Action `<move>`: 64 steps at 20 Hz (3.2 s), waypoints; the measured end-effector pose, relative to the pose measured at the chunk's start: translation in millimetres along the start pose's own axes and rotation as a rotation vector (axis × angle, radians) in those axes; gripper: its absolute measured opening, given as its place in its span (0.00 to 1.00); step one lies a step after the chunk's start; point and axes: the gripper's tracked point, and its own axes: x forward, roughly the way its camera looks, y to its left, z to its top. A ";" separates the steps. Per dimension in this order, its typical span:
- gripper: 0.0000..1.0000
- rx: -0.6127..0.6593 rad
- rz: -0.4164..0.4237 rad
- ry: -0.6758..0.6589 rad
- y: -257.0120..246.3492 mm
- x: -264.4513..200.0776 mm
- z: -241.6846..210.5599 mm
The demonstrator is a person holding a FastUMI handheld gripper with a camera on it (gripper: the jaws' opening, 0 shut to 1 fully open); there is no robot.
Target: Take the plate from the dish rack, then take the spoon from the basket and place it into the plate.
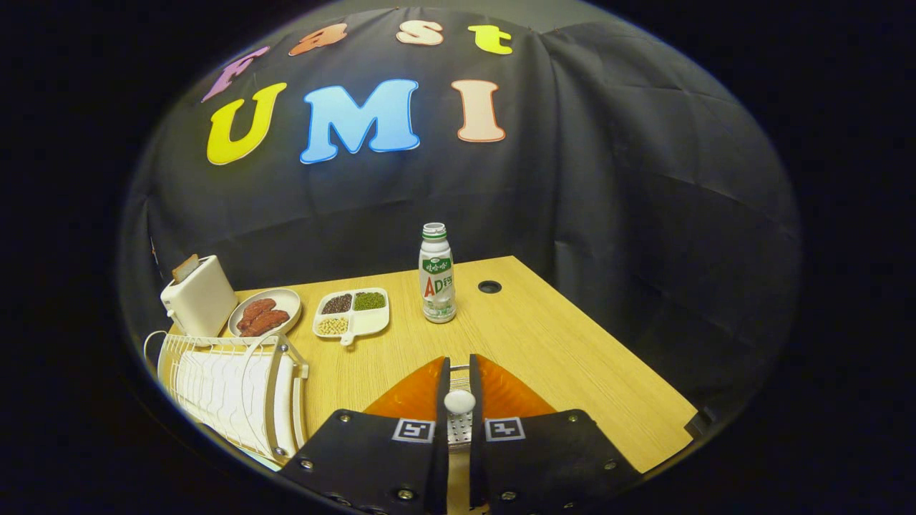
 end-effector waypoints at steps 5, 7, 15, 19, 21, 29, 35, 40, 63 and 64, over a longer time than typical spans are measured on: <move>0.11 -0.055 -0.059 -0.054 -10.0 -26.0 31.8; 0.11 -0.071 -0.084 -0.081 -12.9 -39.6 45.3; 0.11 -0.145 -0.061 -0.145 19.2 -92.9 71.0; 0.11 -0.175 0.019 -0.149 61.4 -116.8 64.8; 0.11 -0.181 0.069 -0.144 90.2 -127.7 58.9; 0.11 -0.227 0.283 -0.129 187.5 -187.2 24.9; 0.11 -0.281 0.412 -0.062 237.8 -216.1 -30.3; 0.11 -0.306 0.470 0.014 258.0 -226.0 -73.9; 0.16 -0.346 0.559 0.156 268.3 -219.6 -134.4; 0.16 -0.347 0.557 0.153 267.2 -219.3 -134.0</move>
